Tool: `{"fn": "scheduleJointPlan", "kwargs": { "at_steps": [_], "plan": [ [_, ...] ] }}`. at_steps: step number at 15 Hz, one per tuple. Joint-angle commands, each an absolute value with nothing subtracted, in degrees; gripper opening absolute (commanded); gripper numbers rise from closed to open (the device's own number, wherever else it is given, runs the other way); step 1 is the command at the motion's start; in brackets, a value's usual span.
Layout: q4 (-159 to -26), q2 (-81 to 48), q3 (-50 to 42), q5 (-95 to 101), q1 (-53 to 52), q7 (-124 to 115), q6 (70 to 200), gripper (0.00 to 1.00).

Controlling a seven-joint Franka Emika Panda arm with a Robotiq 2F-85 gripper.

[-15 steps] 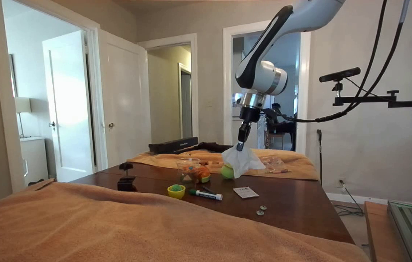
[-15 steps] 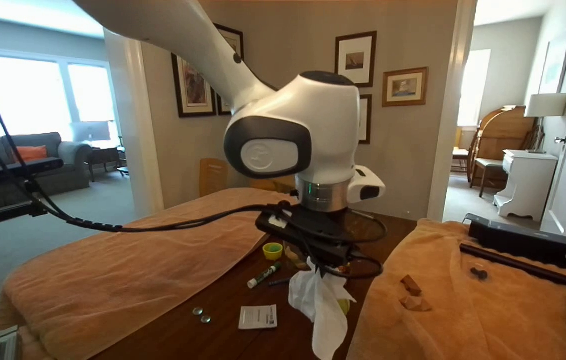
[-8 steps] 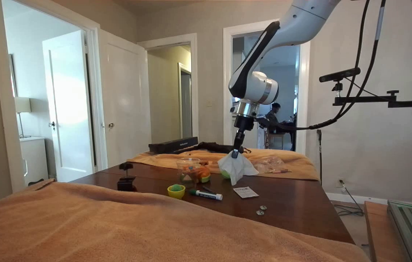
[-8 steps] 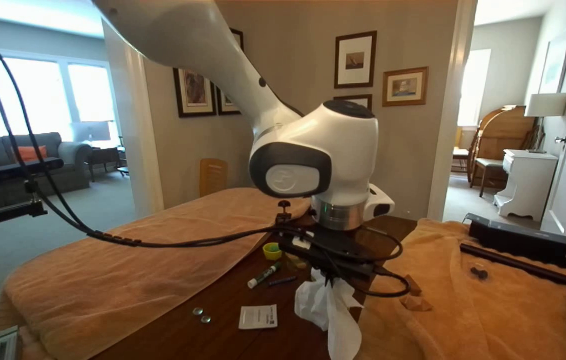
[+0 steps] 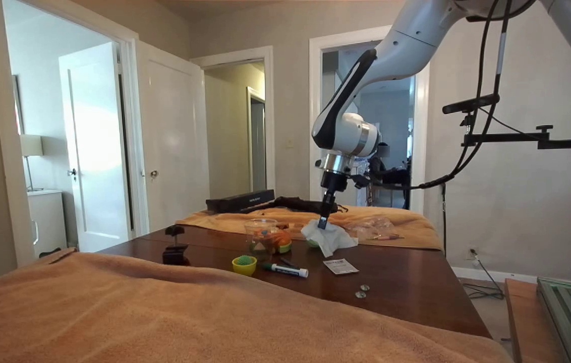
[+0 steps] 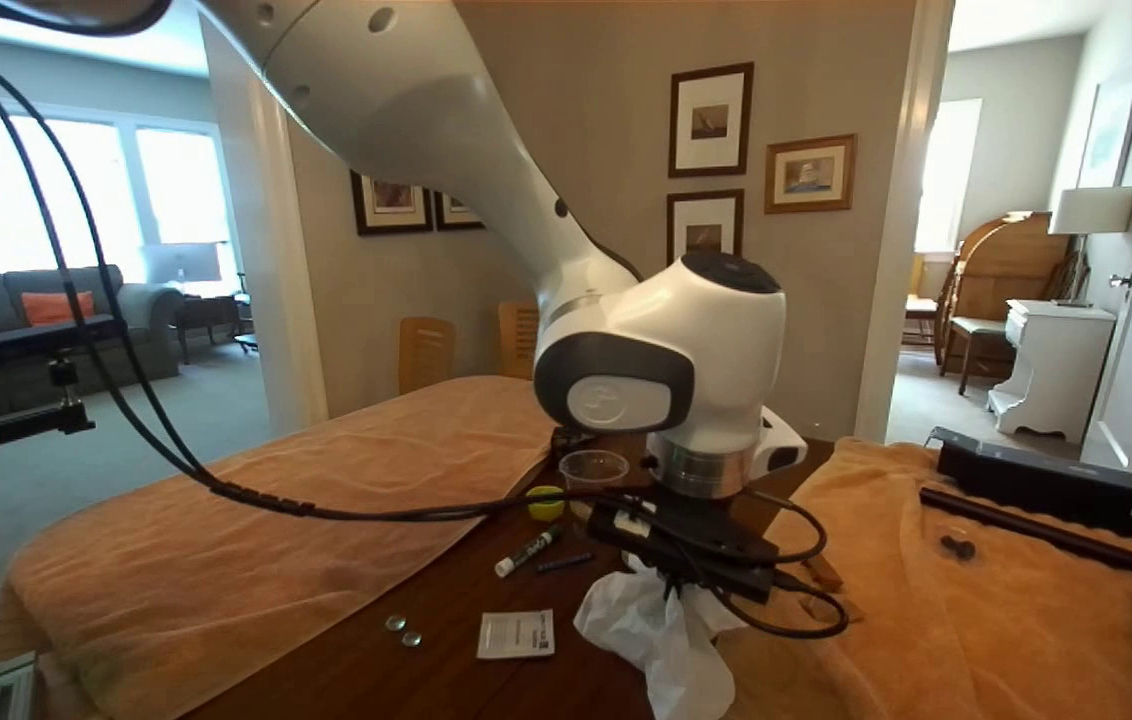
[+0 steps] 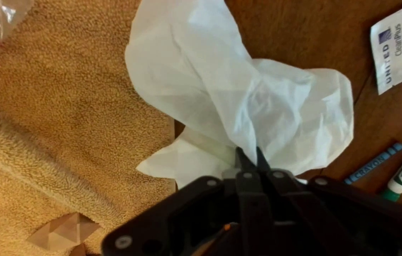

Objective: Use the paper towel to wipe the tennis ball

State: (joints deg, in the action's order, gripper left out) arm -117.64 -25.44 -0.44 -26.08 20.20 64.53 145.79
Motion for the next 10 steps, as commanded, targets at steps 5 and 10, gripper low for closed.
{"fn": "scheduleJointPlan", "kwargs": {
  "at_steps": [5, 10],
  "plan": [
    [-114.9, -28.6, 1.3, -25.6, 22.2, 66.2, 150.5, 0.0],
    [-116.3, -28.1, 2.1, -24.5, 22.4, 66.2, 151.7, 0.0]
  ]
}}
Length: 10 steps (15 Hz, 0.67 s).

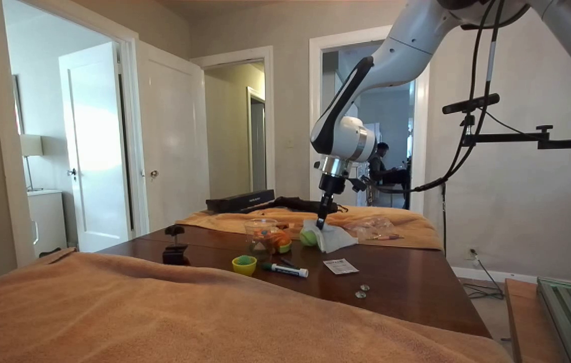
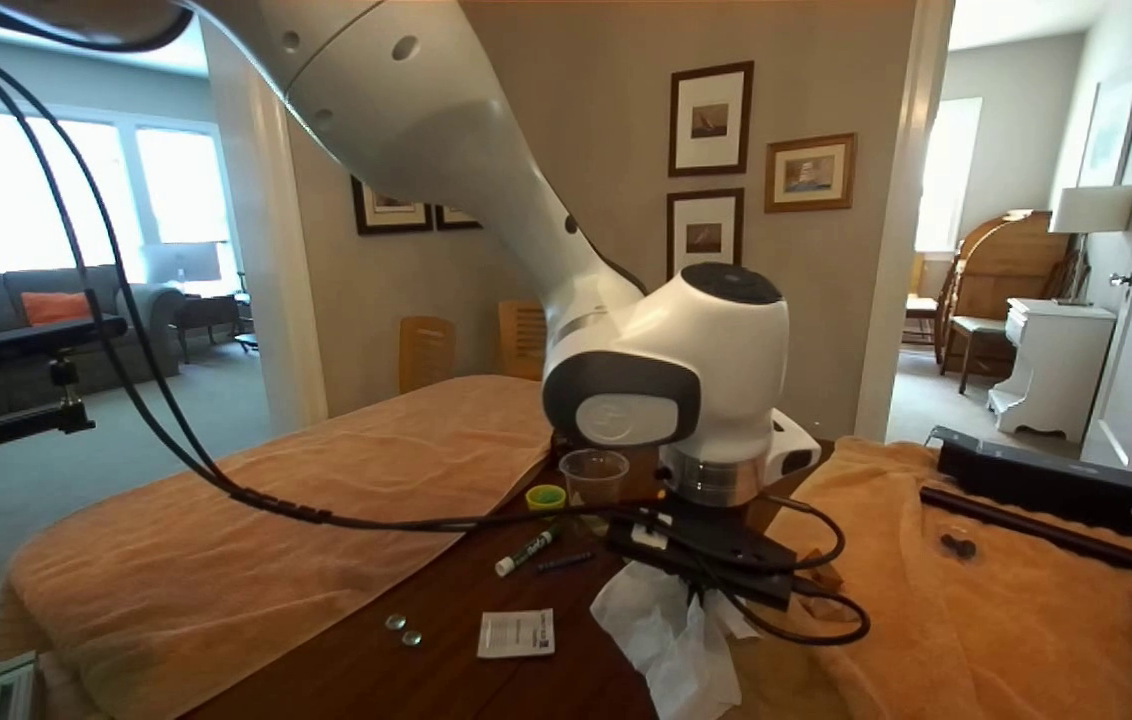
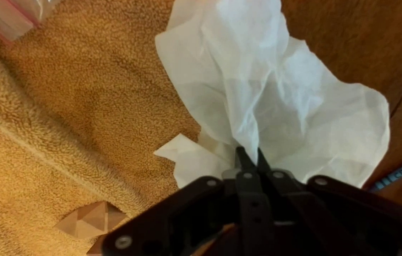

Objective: Use the paper towel to wipe the tennis ball

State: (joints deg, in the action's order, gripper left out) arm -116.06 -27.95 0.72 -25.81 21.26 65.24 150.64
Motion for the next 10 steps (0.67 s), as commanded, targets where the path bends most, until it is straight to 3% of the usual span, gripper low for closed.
{"fn": "scheduleJointPlan", "kwargs": {
  "at_steps": [1, 10],
  "plan": [
    [-116.8, -27.7, 2.3, -24.4, 22.4, 66.5, 151.5, 0.0],
    [-118.9, -27.3, 2.5, -23.3, 22.1, 67.0, 151.6, 0.0]
  ]
}}
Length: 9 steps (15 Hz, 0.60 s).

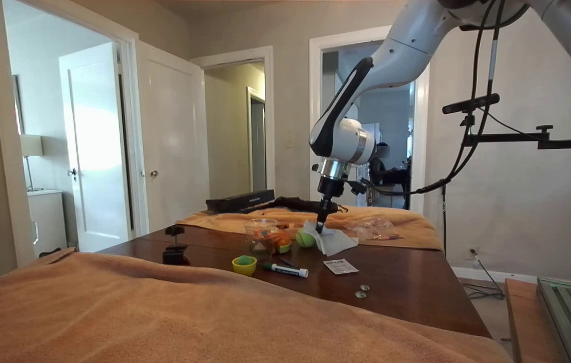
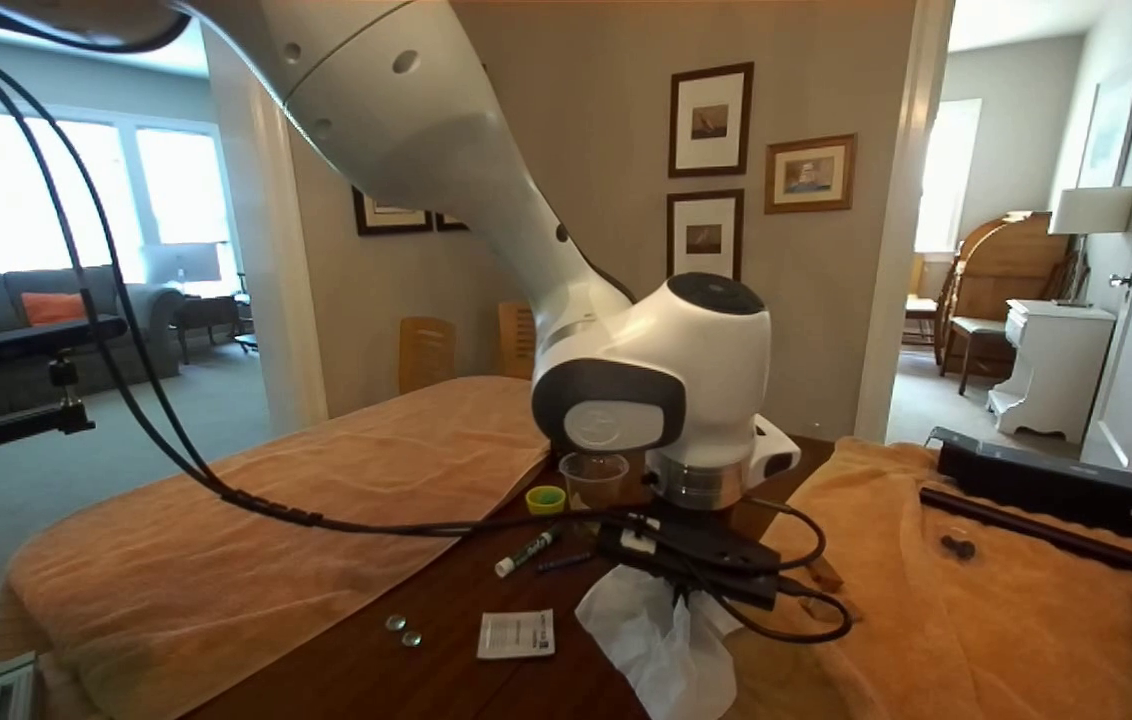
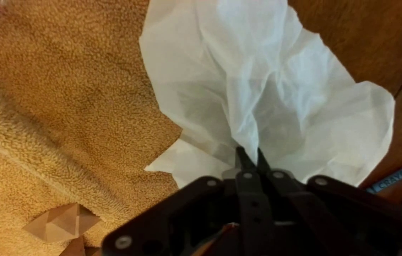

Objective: Use the paper towel to wipe the tennis ball

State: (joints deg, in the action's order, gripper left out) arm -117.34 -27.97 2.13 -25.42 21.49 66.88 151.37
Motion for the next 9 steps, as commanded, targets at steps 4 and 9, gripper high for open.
{"fn": "scheduleJointPlan", "kwargs": {
  "at_steps": [4, 9],
  "plan": [
    [-119.2, -29.5, 0.7, -19.9, 21.1, 65.4, 152.4, 0.0],
    [-120.2, -31.0, -3.2, -12.5, 19.2, 59.9, 153.3, 0.0]
  ]
}}
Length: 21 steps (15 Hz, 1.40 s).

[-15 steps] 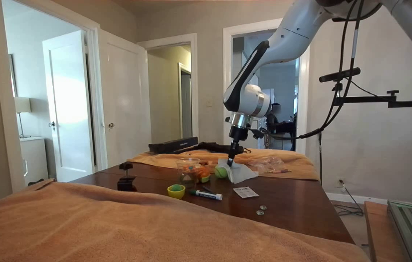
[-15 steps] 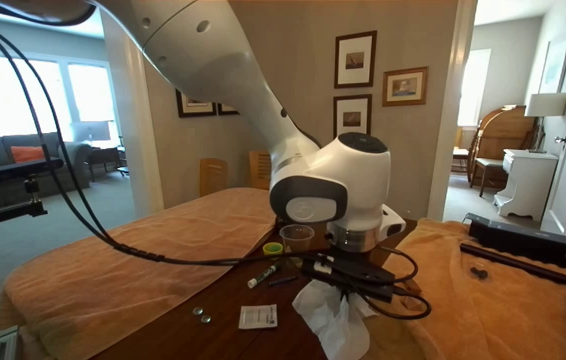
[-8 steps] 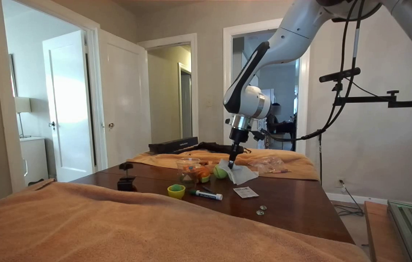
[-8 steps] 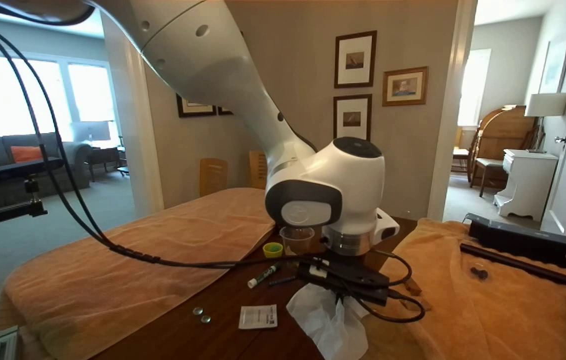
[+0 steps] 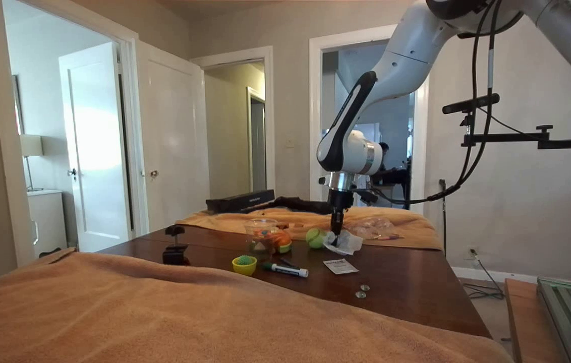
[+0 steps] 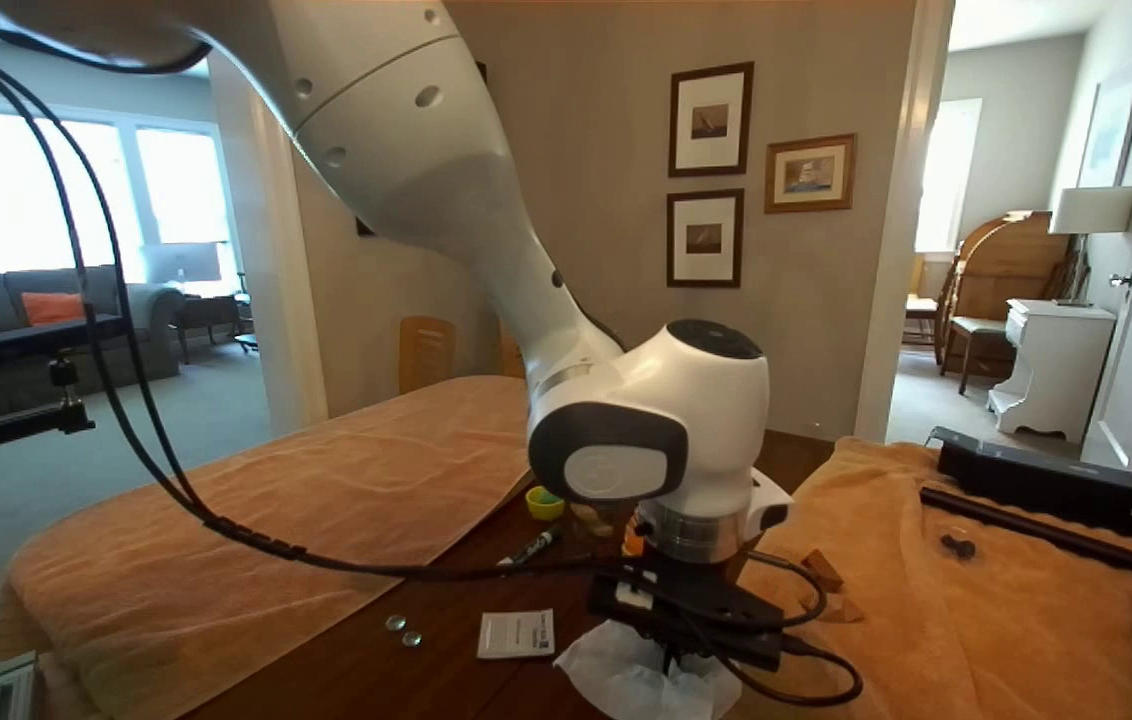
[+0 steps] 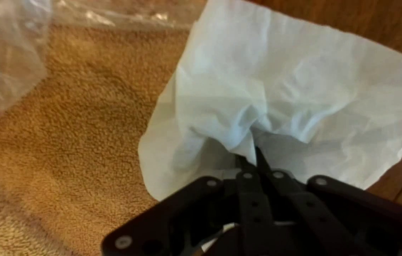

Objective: Use the paper towel to wipe the tennis ball

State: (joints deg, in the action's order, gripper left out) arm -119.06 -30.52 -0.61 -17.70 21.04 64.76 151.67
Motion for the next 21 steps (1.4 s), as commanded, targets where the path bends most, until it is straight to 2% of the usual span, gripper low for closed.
{"fn": "scheduleJointPlan", "kwargs": {
  "at_steps": [1, 9, 21],
  "plan": [
    [-120.5, -30.5, -3.8, -11.1, 19.0, 58.8, 153.3, 0.0],
    [-125.2, -25.6, -3.1, -6.8, 19.3, 54.4, 154.0, 0.0],
    [-132.8, -7.4, 1.1, -15.4, 17.1, 55.4, 147.8, 0.0]
  ]
}}
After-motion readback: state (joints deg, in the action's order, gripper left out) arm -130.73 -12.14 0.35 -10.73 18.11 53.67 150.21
